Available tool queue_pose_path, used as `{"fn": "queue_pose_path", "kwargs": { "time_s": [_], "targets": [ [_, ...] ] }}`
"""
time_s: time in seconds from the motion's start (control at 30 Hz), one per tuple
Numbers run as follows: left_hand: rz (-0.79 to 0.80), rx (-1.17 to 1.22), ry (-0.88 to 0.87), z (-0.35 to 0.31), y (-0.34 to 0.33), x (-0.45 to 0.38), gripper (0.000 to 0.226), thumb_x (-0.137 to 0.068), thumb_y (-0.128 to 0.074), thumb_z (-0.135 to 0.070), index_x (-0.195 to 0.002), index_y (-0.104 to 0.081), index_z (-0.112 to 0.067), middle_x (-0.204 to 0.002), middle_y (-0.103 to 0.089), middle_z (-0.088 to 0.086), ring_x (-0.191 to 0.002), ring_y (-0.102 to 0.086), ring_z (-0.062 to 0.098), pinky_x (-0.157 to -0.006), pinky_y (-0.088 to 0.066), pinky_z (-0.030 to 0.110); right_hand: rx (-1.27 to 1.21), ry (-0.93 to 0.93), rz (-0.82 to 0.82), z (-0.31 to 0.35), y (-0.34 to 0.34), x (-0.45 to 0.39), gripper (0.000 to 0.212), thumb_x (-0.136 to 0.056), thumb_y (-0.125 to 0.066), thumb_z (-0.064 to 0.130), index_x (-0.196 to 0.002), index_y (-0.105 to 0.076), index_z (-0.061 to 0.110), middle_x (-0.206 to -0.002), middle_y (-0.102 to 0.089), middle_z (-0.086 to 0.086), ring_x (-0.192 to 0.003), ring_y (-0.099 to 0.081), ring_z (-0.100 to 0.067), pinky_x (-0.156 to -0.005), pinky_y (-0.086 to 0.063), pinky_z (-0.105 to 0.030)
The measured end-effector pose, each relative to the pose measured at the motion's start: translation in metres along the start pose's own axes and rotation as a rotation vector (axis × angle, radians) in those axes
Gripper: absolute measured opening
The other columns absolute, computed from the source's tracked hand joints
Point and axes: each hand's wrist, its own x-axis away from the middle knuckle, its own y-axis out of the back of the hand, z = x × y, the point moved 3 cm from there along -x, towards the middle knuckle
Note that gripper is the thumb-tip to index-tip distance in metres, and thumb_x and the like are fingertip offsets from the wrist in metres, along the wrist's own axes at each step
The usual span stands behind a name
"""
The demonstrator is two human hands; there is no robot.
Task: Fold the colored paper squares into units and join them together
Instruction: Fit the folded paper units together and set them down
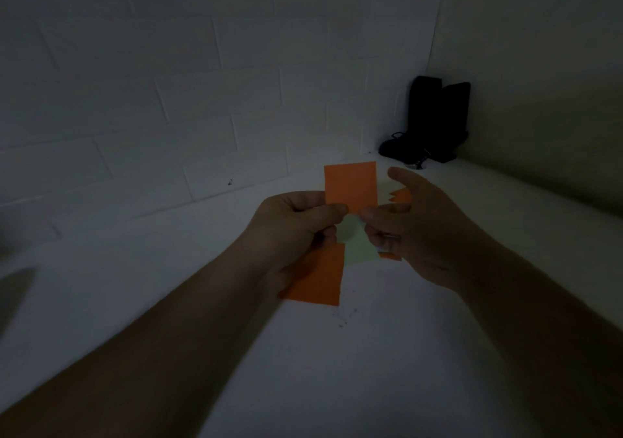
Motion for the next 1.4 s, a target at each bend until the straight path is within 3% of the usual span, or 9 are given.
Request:
{"fn": "queue_pose_path", "kwargs": {
  "time_s": [0.13,0.3,0.6,0.77,0.93,1.23,1.33,1.4],
  "targets": [
    [-0.012,0.019,0.002,0.001,-0.001,0.000,0.003,-0.089,-0.075,-0.004,-0.092,-0.078,-0.003,-0.060,-0.061,0.009,-0.052,-0.054,0.018,-0.049,-0.048,0.023,-0.009,-0.027,-0.021,0.000,0.003,-0.004,0.081,-0.087,-0.067,-0.008,-0.154,-0.033,0.020,-0.061,-0.063,-0.003,-0.060,-0.064,-0.014,-0.069,-0.056,-0.033],
    [-0.010,-0.004,-0.008,0.003,0.000,-0.003,0.005,-0.089,-0.076,-0.004,-0.093,-0.078,-0.002,-0.063,-0.062,0.010,-0.051,-0.055,0.016,-0.050,-0.049,0.022,-0.005,-0.040,-0.024,0.000,0.005,-0.004,0.086,-0.084,-0.073,-0.005,-0.153,-0.033,0.027,-0.095,-0.070,-0.015,-0.079,-0.069,-0.024,-0.080,-0.059,-0.039],
    [0.025,-0.043,0.024,0.003,0.002,-0.003,0.004,-0.090,-0.074,-0.005,-0.092,-0.077,-0.003,-0.074,-0.072,0.012,-0.062,-0.066,0.016,-0.058,-0.055,0.023,-0.033,-0.045,-0.067,0.003,0.009,-0.007,0.084,-0.086,-0.069,-0.009,-0.155,-0.030,0.018,-0.081,-0.061,-0.018,-0.059,-0.059,-0.017,-0.055,-0.056,-0.026],
    [-0.026,-0.255,-0.075,0.003,0.008,-0.009,0.002,-0.090,-0.075,-0.005,-0.090,-0.077,-0.004,-0.073,-0.073,0.012,-0.065,-0.066,0.018,-0.067,-0.057,0.027,-0.058,-0.009,-0.054,0.005,0.009,-0.004,0.085,-0.085,-0.068,-0.011,-0.154,-0.031,0.022,-0.079,-0.060,-0.015,-0.061,-0.058,-0.017,-0.059,-0.054,-0.027],
    [-0.044,-0.180,-0.092,0.003,0.007,-0.008,0.005,-0.090,-0.073,-0.002,-0.095,-0.074,-0.002,-0.071,-0.071,0.012,-0.064,-0.066,0.020,-0.065,-0.057,0.026,-0.039,0.008,-0.016,0.000,-0.001,-0.004,0.088,-0.086,-0.072,-0.003,-0.155,-0.028,0.030,-0.081,-0.064,-0.014,-0.079,-0.062,-0.024,-0.077,-0.059,-0.034],
    [-0.040,-0.108,-0.074,0.003,-0.002,-0.004,0.013,-0.089,-0.073,0.001,-0.101,-0.073,0.002,-0.070,-0.069,0.013,-0.058,-0.064,0.017,-0.059,-0.055,0.023,0.015,0.086,0.032,-0.007,-0.008,-0.007,0.085,-0.082,-0.074,-0.004,-0.151,-0.034,0.023,-0.088,-0.068,-0.013,-0.077,-0.070,-0.020,-0.069,-0.057,-0.030],
    [-0.055,-0.080,-0.061,0.003,0.000,-0.005,0.007,-0.089,-0.072,0.002,-0.091,-0.075,-0.004,-0.066,-0.067,0.012,-0.059,-0.062,0.020,-0.060,-0.055,0.026,0.017,0.113,0.004,-0.001,-0.004,-0.003,0.087,-0.084,-0.070,-0.009,-0.154,-0.029,0.025,-0.075,-0.066,-0.006,-0.079,-0.068,-0.018,-0.076,-0.059,-0.030],
    [-0.039,-0.084,-0.041,0.002,0.001,-0.003,0.012,-0.088,-0.072,0.001,-0.081,-0.074,-0.009,-0.066,-0.065,0.013,-0.061,-0.060,0.023,-0.060,-0.053,0.028,-0.022,0.116,-0.039,0.001,0.000,-0.004,0.084,-0.085,-0.069,-0.010,-0.153,-0.032,0.025,-0.075,-0.065,-0.011,-0.075,-0.067,-0.016,-0.072,-0.060,-0.028]
  ]
}}
